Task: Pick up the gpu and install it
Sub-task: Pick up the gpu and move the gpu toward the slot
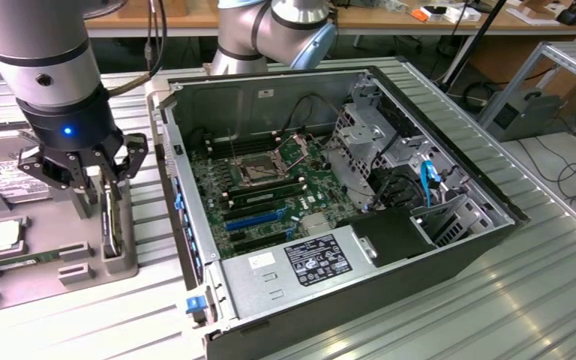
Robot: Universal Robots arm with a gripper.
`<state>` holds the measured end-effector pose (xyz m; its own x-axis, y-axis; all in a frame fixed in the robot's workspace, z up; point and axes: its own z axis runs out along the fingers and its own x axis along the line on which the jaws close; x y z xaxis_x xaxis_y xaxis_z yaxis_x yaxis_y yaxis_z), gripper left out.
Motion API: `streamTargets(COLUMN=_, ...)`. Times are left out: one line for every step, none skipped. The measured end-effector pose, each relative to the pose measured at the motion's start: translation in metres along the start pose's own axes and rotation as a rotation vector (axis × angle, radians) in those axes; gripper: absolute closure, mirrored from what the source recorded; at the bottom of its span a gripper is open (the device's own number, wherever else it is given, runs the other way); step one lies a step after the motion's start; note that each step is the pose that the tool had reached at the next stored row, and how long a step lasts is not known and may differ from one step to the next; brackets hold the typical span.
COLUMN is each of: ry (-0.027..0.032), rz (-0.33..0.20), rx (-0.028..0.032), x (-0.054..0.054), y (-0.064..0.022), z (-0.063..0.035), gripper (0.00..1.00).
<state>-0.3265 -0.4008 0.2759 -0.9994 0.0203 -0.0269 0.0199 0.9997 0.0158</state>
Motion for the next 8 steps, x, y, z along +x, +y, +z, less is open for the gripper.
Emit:
streamTargets(ry=0.0000, rz=0.000, rx=0.0000, x=0.000, y=0.0000, z=0.0017, gripper=0.64)
streamTargets(ry=0.0000, rz=0.000, rx=0.0000, x=0.000, y=-0.0001, z=0.0032, gripper=0.64)
streamTargets(ry=0.0000, rz=0.000, rx=0.0000, x=0.000, y=-0.0001, z=0.0049, gripper=0.64)
streamTargets(ry=0.0000, rz=0.000, rx=0.0000, x=0.000, y=-0.0001, z=0.0064, gripper=0.64)
streamTargets(ry=0.0000, rz=-0.001, rx=0.0000, x=0.000, y=-0.0002, z=0.0080, gripper=0.64)
streamTargets(ry=0.0000, rz=-0.001, rx=-0.0001, x=0.000, y=-0.0002, z=0.0097, gripper=0.64)
streamTargets(ry=0.0000, rz=-0.001, rx=0.0000, x=0.000, y=-0.0003, z=0.0114, gripper=0.64)
streamTargets(ry=0.0000, rz=-0.001, rx=0.0000, x=0.000, y=-0.0003, z=0.0125, gripper=0.64)
